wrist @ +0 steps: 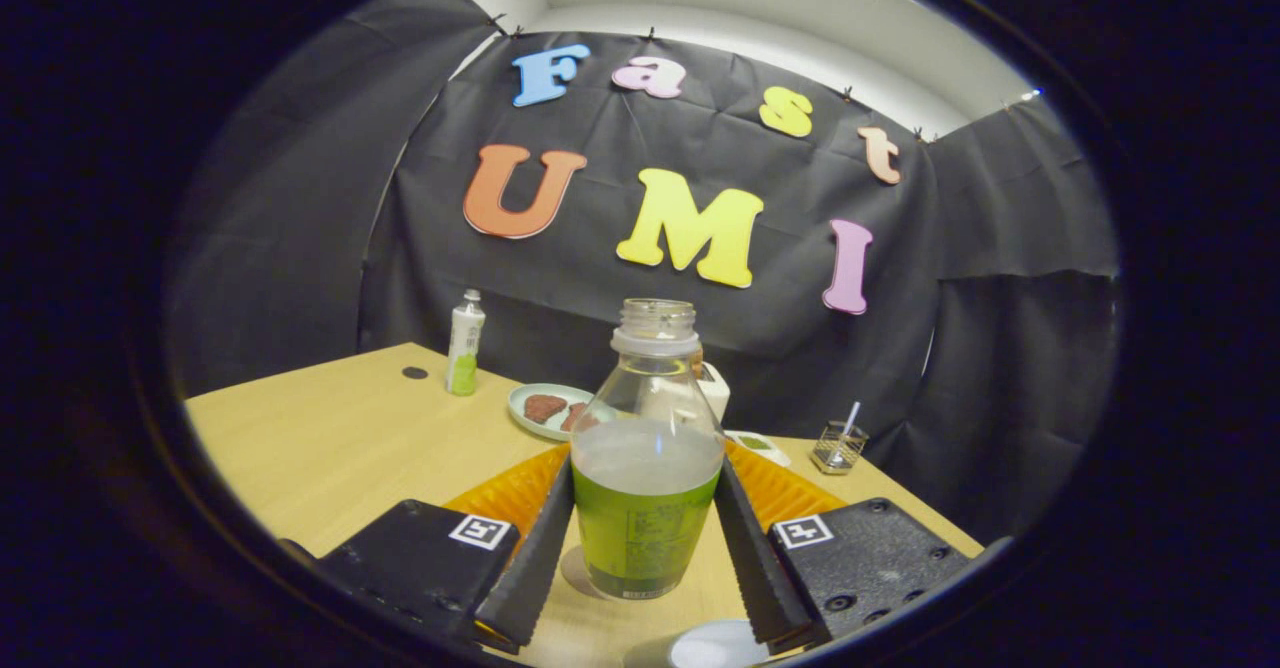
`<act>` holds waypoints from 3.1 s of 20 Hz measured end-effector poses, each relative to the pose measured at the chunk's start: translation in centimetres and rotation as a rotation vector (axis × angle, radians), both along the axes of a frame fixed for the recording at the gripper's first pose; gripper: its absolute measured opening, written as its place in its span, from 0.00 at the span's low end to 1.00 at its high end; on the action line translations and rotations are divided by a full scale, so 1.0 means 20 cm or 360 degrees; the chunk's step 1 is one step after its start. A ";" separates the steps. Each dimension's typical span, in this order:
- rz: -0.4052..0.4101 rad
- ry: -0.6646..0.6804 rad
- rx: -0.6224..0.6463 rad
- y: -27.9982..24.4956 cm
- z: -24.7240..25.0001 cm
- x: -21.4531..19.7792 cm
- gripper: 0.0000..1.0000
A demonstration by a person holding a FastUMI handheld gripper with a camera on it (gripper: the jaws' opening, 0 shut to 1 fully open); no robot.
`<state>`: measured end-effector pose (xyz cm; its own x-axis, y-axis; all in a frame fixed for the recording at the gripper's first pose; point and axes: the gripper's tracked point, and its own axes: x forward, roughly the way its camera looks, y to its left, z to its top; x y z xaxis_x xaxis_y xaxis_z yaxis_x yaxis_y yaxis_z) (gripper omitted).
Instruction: Take the bottle from table, then pour the juice into the cup, finally place the bottle on the coaster
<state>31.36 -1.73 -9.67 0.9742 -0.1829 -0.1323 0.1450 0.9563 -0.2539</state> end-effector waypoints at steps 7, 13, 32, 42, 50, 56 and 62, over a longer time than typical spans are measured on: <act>-0.0122 0.0023 0.0099 -0.05 -0.10 0.15 0.81; -0.0128 0.0019 0.0207 -0.06 -0.18 0.26 0.81; -0.0079 -0.0013 0.0381 -0.10 -0.18 0.20 1.00; 0.0010 0.0019 0.0309 0.01 -0.02 -0.04 1.00; 0.0007 -0.0072 0.0387 0.02 0.27 -0.42 1.00; 0.0008 -0.0145 0.0564 -0.07 0.44 -0.75 1.00; -0.0015 -0.0122 0.0401 -0.08 0.56 -1.10 1.00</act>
<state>9.37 -3.30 1.44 0.9816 -0.1623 -0.1006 0.1636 0.9865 0.0044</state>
